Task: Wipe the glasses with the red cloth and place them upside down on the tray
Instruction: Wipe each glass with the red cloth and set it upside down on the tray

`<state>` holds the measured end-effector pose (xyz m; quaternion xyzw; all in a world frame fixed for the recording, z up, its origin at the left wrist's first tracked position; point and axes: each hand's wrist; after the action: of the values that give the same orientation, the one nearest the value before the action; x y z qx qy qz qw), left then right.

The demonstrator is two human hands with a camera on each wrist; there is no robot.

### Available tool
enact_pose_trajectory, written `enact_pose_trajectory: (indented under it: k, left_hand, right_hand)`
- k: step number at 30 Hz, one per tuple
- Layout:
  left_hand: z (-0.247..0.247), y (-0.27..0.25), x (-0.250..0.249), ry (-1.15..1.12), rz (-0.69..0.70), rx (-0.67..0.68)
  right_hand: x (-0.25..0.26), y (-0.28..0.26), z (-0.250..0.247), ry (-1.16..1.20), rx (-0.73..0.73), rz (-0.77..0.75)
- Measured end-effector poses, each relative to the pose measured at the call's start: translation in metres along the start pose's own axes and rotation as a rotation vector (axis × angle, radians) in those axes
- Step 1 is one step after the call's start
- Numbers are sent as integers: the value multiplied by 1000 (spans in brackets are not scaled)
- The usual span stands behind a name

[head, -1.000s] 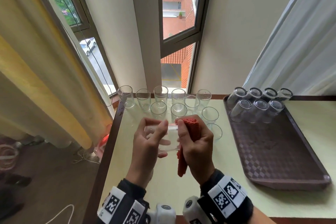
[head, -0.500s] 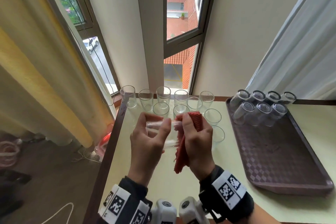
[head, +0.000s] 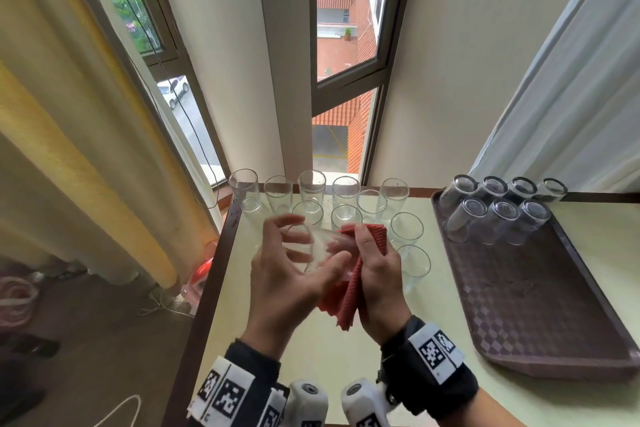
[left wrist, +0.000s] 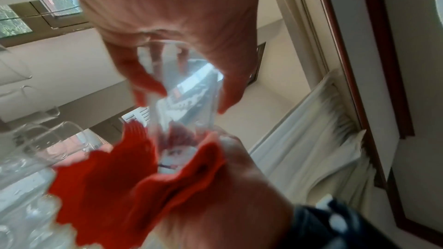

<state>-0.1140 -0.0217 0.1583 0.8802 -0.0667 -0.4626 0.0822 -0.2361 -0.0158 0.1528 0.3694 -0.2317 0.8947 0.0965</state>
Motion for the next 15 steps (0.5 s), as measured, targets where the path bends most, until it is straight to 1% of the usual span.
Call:
enact_pose_trajectory:
  k: [2,5,8,11,15]
  left_hand:
    - [5,-2,0,-64,39,-78]
    - [16,-1,-1,-148,77,-124]
    - [24,2,-2,-215,82,-104]
    - [31,5,0,-278,92,-45]
    - [30,10,5,-197,88,2]
  right_hand:
    - [2,2,-1,51,-25,37]
    - [5,1,2,120,-60,81]
    - [10,-1,8,166,-58,123]
    - [14,2,7,144,-17,171]
    - [17,7,-1,9,-44,150]
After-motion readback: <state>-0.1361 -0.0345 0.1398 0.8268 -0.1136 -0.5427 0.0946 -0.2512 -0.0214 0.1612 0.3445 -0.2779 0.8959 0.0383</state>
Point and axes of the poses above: each hand's wrist, its own y-axis towards the middle knuckle, its own z-axis out of the palm, x = y × z, and after that the axes turned 15 degrees about y, right-handed
